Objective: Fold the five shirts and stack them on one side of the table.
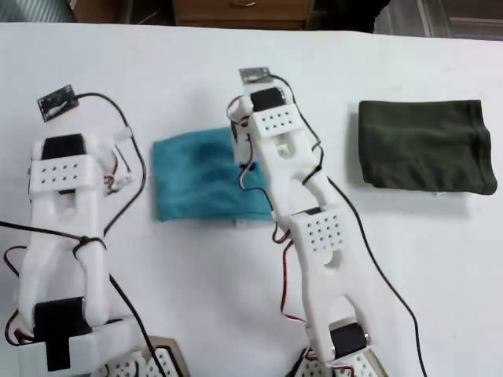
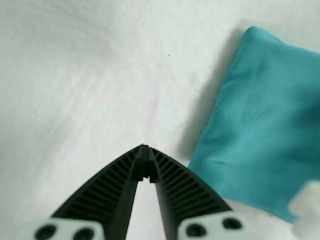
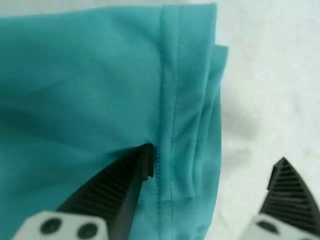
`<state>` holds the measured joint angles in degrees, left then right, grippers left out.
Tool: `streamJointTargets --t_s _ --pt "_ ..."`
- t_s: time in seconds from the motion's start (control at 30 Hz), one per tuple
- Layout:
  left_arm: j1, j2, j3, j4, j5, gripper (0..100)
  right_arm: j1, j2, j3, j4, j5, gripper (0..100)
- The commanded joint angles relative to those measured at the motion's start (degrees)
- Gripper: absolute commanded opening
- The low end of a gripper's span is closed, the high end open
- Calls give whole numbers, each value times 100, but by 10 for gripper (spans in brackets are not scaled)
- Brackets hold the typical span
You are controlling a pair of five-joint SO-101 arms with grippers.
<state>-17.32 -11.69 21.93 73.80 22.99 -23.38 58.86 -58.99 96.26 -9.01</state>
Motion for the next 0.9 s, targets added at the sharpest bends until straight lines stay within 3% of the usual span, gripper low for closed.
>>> streamJointTargets --t_s 0.0,0.23,0.47,0.7,0.87 --pt "-70 -26 -198 -79 -167 27 -198 136 -79 -13 -53 361" --pt "-79 -26 -198 -79 -158 27 -479 444 -53 295 88 313" --pt "-79 -26 -198 -79 -158 27 -470 708 -26 479 1565 9" --pt "-79 -18 -171 -35 -185 27 -338 444 -158 488 1714 19" --pt "-79 -18 330 -299 -185 27 163 -1015 -79 497 1714 19"
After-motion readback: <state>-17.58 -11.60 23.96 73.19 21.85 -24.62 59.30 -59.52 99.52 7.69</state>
